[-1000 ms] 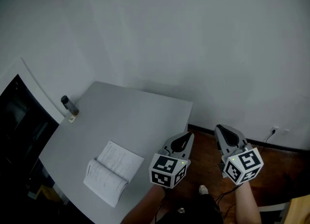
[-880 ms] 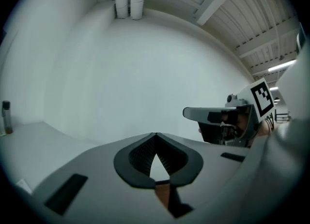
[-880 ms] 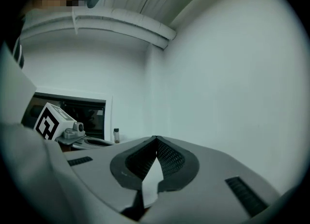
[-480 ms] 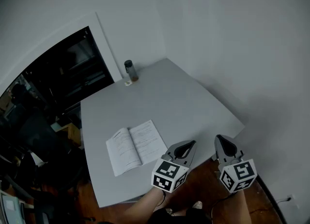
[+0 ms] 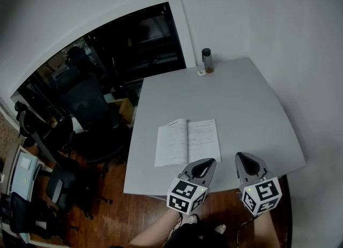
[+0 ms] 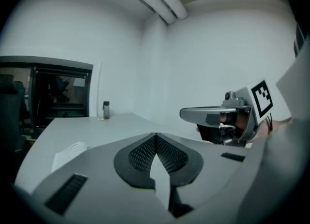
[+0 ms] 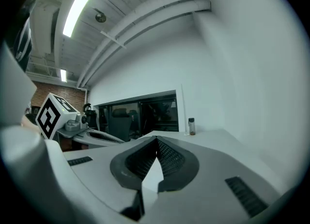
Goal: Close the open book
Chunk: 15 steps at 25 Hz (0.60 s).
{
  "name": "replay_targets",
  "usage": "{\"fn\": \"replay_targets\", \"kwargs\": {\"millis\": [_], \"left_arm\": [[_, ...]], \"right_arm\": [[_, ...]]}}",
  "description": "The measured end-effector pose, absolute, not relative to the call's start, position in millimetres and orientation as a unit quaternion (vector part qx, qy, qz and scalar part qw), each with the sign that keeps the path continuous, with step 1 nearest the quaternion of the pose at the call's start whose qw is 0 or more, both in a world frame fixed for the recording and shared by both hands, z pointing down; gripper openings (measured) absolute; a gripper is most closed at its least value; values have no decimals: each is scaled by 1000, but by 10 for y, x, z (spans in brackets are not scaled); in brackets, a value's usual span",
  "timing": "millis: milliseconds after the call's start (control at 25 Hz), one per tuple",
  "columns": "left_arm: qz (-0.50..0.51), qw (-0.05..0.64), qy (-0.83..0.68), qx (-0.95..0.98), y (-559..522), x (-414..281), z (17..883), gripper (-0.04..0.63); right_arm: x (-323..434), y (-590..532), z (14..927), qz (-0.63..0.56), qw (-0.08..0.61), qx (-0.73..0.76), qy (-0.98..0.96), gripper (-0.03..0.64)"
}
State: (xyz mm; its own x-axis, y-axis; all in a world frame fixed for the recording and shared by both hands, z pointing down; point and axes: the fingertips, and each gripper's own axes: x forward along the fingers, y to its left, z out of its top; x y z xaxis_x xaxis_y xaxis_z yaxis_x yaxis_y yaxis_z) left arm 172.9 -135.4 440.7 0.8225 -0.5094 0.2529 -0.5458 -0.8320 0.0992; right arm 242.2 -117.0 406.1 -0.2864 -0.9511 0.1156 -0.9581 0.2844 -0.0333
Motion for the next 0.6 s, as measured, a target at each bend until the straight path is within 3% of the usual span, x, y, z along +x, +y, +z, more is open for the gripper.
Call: {"fn": "replay_targets", "kwargs": {"millis": [600], "left_arm": [[87, 113, -389, 910, -2142, 402, 4749, 5]], "right_arm": [[1202, -2019, 4368, 51, 90, 518, -849, 3]]}}
